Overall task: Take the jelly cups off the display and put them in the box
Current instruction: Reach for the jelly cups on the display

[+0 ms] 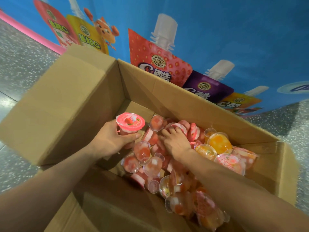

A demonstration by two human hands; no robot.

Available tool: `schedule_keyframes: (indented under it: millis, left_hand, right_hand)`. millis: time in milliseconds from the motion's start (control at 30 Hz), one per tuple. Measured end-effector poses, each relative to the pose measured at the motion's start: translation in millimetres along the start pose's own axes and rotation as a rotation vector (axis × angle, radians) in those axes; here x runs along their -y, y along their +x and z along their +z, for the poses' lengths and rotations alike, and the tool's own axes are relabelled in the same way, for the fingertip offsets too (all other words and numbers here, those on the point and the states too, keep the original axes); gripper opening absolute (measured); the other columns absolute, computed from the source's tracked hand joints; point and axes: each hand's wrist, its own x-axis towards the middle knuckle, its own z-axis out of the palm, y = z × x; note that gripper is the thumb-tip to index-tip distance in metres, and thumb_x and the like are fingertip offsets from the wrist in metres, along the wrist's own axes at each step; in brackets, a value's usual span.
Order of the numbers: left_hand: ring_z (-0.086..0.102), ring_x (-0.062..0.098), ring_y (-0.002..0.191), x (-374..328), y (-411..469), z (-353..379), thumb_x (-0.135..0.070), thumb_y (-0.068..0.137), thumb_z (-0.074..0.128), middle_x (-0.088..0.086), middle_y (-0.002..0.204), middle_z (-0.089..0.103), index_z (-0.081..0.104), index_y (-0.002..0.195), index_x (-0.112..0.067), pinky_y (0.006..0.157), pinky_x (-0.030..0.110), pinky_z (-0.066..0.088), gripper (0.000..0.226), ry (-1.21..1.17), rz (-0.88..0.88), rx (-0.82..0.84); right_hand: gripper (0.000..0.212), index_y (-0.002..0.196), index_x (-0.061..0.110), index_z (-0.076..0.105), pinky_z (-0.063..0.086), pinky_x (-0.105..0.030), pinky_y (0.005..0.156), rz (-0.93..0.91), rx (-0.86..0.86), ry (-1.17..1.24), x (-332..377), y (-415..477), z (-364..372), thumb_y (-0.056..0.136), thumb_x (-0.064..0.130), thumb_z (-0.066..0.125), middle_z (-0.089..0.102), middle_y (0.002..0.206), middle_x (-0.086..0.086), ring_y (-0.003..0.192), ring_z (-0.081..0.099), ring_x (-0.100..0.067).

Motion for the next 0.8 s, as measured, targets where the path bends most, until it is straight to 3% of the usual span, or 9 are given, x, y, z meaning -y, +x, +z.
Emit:
schedule_keyframes:
  millis: [33, 100, 167, 233, 333, 433, 567, 700, 800]
  left_hand:
    - [0.067, -0.006, 0.082, -0.5, 0.3, -1.2, -0.031, 0.084, 0.078, -0.023, 0.082, 0.073, 0.072, 0.091, -0.026, 0.064, 0.006, 0.048, 0.011, 0.007, 0.003, -0.005]
    - [0.067, -0.004, 0.077, -0.2, 0.9, -2.5, -0.029, 0.084, 0.078, -0.019, 0.08, 0.074, 0.073, 0.09, -0.024, 0.062, 0.007, 0.048, 0.01, 0.005, 0.01, -0.012]
    - [0.068, 0.001, 0.067, -1.6, 0.2, -2.6, -0.026, 0.085, 0.078, -0.008, 0.077, 0.075, 0.073, 0.088, -0.019, 0.057, 0.009, 0.048, 0.009, -0.017, 0.005, -0.02]
    - [0.068, 0.002, 0.064, -1.1, -0.8, -2.2, -0.024, 0.085, 0.078, -0.005, 0.076, 0.075, 0.073, 0.088, -0.017, 0.056, 0.01, 0.047, 0.009, -0.039, 0.0, -0.015]
    - [0.069, 0.0, 0.078, 4.1, -2.9, -1.9, -0.029, 0.084, 0.079, -0.011, 0.083, 0.076, 0.074, 0.09, -0.021, 0.062, 0.011, 0.047, 0.011, -0.011, 0.006, 0.024]
    - [0.069, 0.003, 0.078, 7.7, -3.3, -4.4, -0.031, 0.084, 0.079, -0.007, 0.083, 0.077, 0.076, 0.091, -0.019, 0.065, 0.013, 0.047, 0.014, -0.005, -0.009, 0.034]
    - [0.07, 0.006, 0.068, 4.7, -3.3, -8.1, -0.023, 0.087, 0.076, 0.003, 0.079, 0.077, 0.075, 0.092, -0.008, 0.058, 0.012, 0.049, 0.016, -0.058, -0.002, 0.02]
    - [0.073, 0.012, 0.078, 0.6, -4.7, -9.7, -0.026, 0.087, 0.075, 0.006, 0.085, 0.078, 0.074, 0.098, -0.008, 0.061, 0.014, 0.052, 0.021, -0.134, -0.042, 0.026]
    - [0.072, 0.036, 0.093, -7.5, -3.8, -11.4, -0.029, 0.082, 0.08, 0.024, 0.094, 0.073, 0.072, 0.101, -0.006, 0.086, 0.044, 0.06, 0.03, -0.315, -0.107, 0.077]
  right_hand:
    - [0.044, 0.1, 0.027, 0.075, 0.035, -0.037, 0.084, -0.038, -0.044, 0.024, -5.1, -1.7, 1.3, 0.084, 0.025, 0.034, 0.065, 0.098, 0.005, 0.089, 0.063, -0.024]
    - [0.03, 0.095, 0.026, 0.076, 0.044, -0.036, 0.081, -0.067, -0.097, 0.076, -14.6, -7.4, 5.4, 0.078, 0.029, 0.053, 0.067, 0.092, 0.006, 0.085, 0.063, -0.023]
    - [0.039, 0.112, 0.022, 0.076, 0.049, -0.038, 0.093, -0.12, -0.028, 0.208, -22.0, -10.7, 1.5, 0.075, 0.031, 0.072, 0.071, 0.112, 0.003, 0.103, 0.063, -0.026]
    - [0.05, 0.129, 0.016, 0.068, 0.04, -0.04, 0.109, -0.113, 0.037, 0.32, -25.0, -13.6, -6.1, 0.08, 0.021, 0.068, 0.064, 0.134, 0.0, 0.126, 0.052, -0.028]
    - [0.05, 0.131, 0.013, 0.066, 0.03, -0.035, 0.115, -0.078, 0.103, 0.351, -23.5, -14.7, -8.1, 0.082, 0.011, 0.062, 0.056, 0.143, 0.0, 0.135, 0.041, -0.026]
    - [0.027, 0.113, 0.013, 0.076, 0.038, -0.034, 0.107, -0.005, 0.077, 0.529, -26.6, -9.8, 3.7, 0.09, 0.024, 0.067, 0.06, 0.133, 0.001, 0.127, 0.046, -0.025]
    - [0.025, 0.096, 0.007, 0.08, 0.043, -0.028, 0.1, 0.097, -0.024, 0.934, -24.0, -10.1, 5.0, 0.092, 0.03, 0.071, 0.07, 0.118, -0.002, 0.116, 0.06, -0.02]
    - [0.014, 0.1, 0.008, 0.08, 0.049, -0.017, 0.07, 0.228, -0.199, 1.492, -17.1, -21.4, -35.0, 0.093, 0.017, 0.071, 0.07, 0.072, 0.018, 0.071, 0.062, 0.002]
    - [0.022, 0.111, 0.011, 0.077, 0.064, -0.036, 0.064, 0.412, -0.119, 1.839, -25.0, -29.1, -62.5, 0.091, 0.017, 0.072, 0.077, 0.088, -0.006, 0.08, 0.074, -0.02]
